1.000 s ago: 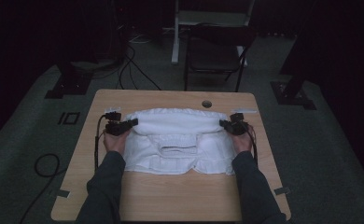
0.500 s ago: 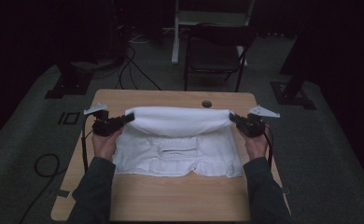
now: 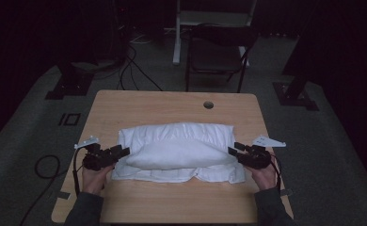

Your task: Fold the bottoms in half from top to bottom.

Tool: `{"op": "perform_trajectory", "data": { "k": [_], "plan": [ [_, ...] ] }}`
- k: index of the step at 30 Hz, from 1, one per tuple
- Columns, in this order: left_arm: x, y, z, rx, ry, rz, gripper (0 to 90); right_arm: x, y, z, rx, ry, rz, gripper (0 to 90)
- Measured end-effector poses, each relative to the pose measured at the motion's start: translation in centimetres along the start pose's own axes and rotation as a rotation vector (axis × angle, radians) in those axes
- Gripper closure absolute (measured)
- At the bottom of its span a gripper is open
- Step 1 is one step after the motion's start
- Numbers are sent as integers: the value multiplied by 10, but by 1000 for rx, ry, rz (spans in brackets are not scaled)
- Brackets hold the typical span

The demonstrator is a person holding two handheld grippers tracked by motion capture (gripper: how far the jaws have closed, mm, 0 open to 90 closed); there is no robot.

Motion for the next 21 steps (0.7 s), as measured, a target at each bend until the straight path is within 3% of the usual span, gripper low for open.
{"op": "perform_trajectory", "data": {
  "k": [3,7,10,13,17,21],
  "plan": [
    [17,9,10,6,-13,43,407,22,1,3,-30,29,1,507],
    [20,13,44,13,-81,62,428,25,-4,32,-81,-26,-24,512],
    [3,5,70,51,-163,58,440,14,-11,55,-111,-78,-27,506],
    [-21,-6,83,110,-235,47,441,-2,-20,70,-120,-125,-30,499],
    [-50,-15,83,142,-295,31,444,-30,-30,77,-132,-194,-78,488],
    [-63,-20,74,184,-318,39,445,-51,-38,74,-126,-225,-63,487]
  ]
}}
Point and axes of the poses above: each handheld gripper's, and its own axes: z roughly forward along the jaws, x roughly out of its top, y roughly to its right, the point moved 10 cm from there along z, roughly forward along the jaws, and after that the axes turned 13 degrees about -x, right-handed, at the moved point
